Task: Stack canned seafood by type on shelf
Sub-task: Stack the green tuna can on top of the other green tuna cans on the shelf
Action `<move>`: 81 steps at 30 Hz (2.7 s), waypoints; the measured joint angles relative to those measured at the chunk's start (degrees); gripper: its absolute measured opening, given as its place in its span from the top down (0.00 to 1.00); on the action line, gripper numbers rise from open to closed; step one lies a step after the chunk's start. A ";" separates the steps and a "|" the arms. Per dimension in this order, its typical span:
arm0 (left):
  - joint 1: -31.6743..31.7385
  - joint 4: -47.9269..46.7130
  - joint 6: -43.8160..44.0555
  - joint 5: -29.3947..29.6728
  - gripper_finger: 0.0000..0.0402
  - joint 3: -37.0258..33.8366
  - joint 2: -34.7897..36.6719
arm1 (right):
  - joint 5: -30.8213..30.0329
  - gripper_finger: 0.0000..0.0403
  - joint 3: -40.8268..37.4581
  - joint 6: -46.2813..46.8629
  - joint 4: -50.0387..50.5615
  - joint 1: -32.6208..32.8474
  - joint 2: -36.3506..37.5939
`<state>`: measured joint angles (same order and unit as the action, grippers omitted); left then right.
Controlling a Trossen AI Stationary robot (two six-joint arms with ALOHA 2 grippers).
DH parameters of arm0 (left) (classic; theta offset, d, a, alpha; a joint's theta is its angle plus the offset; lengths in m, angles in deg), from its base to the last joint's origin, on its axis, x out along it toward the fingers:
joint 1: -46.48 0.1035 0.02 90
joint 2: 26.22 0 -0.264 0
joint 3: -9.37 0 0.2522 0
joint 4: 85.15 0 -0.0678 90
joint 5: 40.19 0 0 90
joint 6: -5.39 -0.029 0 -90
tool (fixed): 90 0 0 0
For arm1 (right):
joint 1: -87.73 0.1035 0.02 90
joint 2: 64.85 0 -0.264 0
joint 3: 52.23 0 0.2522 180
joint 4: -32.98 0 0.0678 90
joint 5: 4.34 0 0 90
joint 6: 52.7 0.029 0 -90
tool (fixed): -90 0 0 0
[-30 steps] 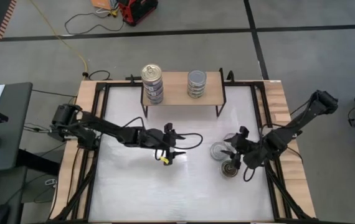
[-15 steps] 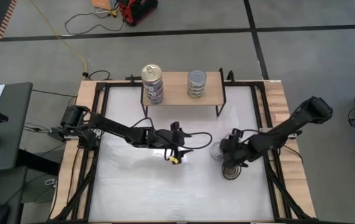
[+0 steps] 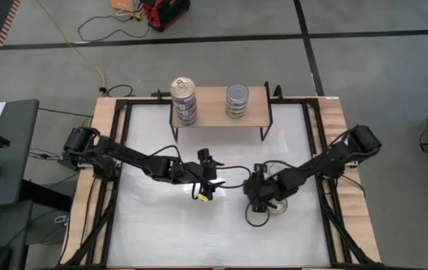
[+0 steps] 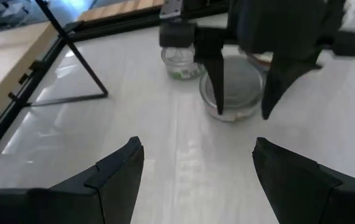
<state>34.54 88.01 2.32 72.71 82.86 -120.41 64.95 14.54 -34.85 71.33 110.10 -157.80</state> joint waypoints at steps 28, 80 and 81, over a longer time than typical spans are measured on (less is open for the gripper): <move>-0.04 -3.53 3.19 -3.06 0.28 0.00 1.35 | 8.08 0.35 2.61 -2.29 5.26 -5.53 -1.10; -1.22 -3.76 -0.54 1.07 0.28 0.00 1.33 | 19.07 0.35 12.90 -7.62 12.18 -16.76 -9.48; -1.22 -3.89 -0.70 1.07 0.28 0.00 1.33 | 19.12 0.35 13.24 -7.55 12.82 -17.01 -9.53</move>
<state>33.31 84.12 1.62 73.77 82.86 -119.08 84.06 27.78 -42.40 84.15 93.09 -167.33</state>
